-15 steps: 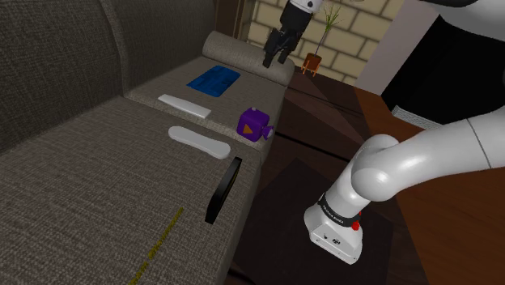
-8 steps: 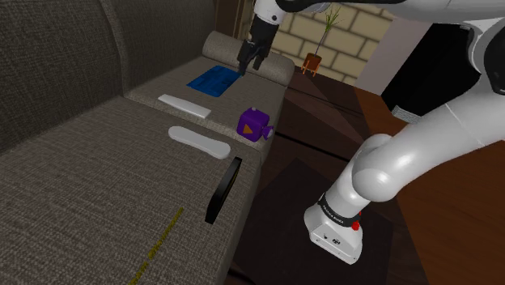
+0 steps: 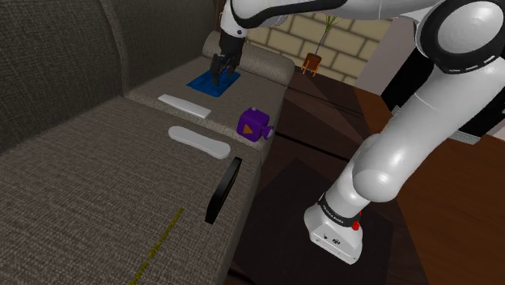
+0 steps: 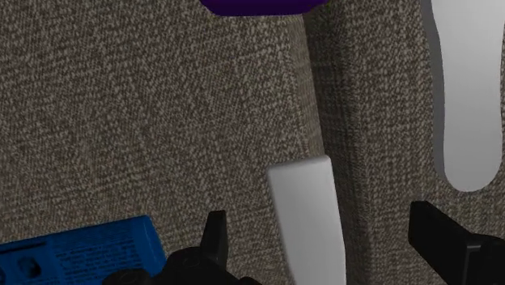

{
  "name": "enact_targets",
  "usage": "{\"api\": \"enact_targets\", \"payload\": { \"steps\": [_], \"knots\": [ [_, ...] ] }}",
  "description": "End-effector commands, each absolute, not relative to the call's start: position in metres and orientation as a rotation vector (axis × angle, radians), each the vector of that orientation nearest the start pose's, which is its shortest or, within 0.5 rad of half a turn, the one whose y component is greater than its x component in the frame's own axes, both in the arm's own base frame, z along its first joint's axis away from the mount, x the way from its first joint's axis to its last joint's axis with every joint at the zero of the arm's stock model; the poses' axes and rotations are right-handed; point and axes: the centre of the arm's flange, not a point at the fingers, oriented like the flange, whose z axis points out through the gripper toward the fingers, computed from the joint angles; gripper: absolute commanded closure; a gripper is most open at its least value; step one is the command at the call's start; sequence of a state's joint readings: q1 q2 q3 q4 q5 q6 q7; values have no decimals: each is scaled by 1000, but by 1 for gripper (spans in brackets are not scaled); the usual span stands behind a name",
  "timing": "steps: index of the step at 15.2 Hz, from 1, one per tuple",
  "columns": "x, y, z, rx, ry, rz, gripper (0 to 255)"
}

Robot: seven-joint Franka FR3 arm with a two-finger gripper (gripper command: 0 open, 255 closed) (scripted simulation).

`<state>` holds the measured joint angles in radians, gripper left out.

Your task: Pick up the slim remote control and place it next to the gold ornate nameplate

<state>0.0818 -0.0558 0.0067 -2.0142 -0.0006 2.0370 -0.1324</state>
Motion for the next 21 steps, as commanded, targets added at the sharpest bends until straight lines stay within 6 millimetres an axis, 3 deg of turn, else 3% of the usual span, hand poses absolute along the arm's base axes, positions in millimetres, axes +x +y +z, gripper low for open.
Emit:
{"api": "enact_targets", "payload": {
  "steps": [1,13,21],
  "knots": [
    [568,56,469,-3119,-388,-107,0],
    [684,112,367,-3088,-621,-6,0],
    [684,111,328,-3088,-621,-6,0]
  ]
}}
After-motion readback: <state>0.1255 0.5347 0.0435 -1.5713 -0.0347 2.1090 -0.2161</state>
